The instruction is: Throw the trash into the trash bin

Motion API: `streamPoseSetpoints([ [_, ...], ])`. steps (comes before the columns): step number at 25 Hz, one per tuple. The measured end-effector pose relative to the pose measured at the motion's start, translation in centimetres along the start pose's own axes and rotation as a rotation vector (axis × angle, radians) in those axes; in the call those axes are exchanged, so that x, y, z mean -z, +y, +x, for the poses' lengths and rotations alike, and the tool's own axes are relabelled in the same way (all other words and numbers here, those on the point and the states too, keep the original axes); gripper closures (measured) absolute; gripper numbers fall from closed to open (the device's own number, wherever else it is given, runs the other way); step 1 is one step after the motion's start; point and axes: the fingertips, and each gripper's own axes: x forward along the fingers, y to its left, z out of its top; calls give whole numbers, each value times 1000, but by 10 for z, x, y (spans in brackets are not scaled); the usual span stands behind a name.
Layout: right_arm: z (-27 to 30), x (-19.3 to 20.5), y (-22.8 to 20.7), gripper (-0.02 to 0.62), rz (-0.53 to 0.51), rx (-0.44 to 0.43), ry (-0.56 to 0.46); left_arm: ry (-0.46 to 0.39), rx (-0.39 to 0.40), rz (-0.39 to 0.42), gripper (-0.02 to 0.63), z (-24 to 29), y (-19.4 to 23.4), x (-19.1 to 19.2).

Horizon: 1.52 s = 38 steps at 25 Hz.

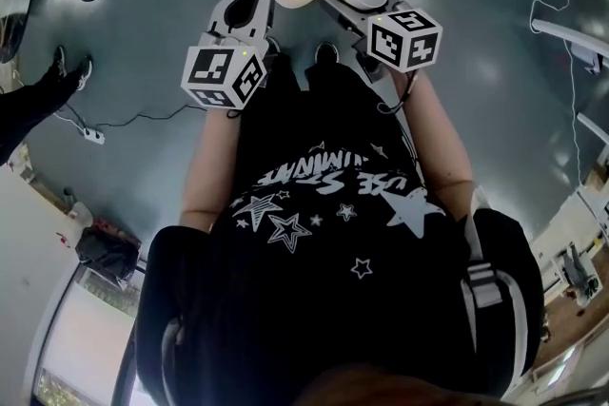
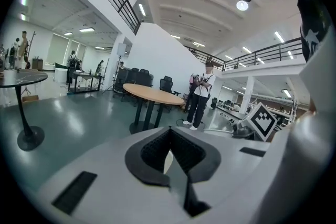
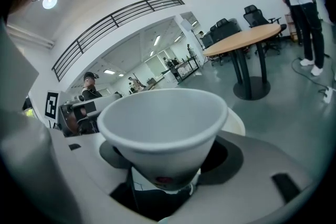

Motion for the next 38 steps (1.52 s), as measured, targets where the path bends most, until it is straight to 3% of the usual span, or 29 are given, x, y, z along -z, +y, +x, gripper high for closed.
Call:
streamPoseSetpoints([
  [12, 47, -17, -20, 279, 44, 156, -49, 99, 91, -47, 595, 45, 63, 29],
  [24, 113, 13, -74, 279, 126, 270, -45, 198, 169, -78, 595, 101, 99, 85],
  [38, 167, 58, -115, 279, 156, 270, 31, 298, 161, -103, 595, 128, 137, 155],
])
